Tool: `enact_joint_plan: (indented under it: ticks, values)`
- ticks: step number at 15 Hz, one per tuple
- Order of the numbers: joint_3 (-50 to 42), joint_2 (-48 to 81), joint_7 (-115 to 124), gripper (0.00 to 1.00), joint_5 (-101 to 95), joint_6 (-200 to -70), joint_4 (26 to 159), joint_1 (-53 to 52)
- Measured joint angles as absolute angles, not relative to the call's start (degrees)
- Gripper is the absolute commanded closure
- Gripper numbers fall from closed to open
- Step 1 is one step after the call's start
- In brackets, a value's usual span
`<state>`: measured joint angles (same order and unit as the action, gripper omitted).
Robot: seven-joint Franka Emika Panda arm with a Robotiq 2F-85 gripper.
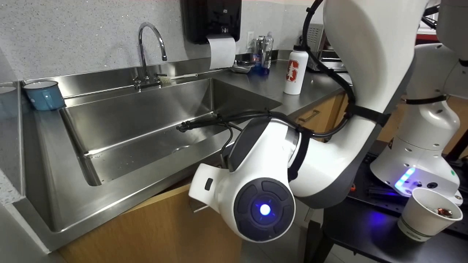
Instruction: Close the open cabinet door
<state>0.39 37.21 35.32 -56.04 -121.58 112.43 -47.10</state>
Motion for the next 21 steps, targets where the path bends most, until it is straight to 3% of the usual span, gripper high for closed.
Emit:
enact_joint_plan:
  ticks: [7, 11, 21]
  values:
    - [1.57, 36.96, 48.3, 1.0, -70.18, -121.58, 117.01, -40.96]
    - [6.89, 35.42, 50.83, 1.0, -75.11, -121.59, 117.53, -36.99]
    - [23.9, 12.32, 44.46, 1.0, -56.48, -122.54, 130.96, -31.99]
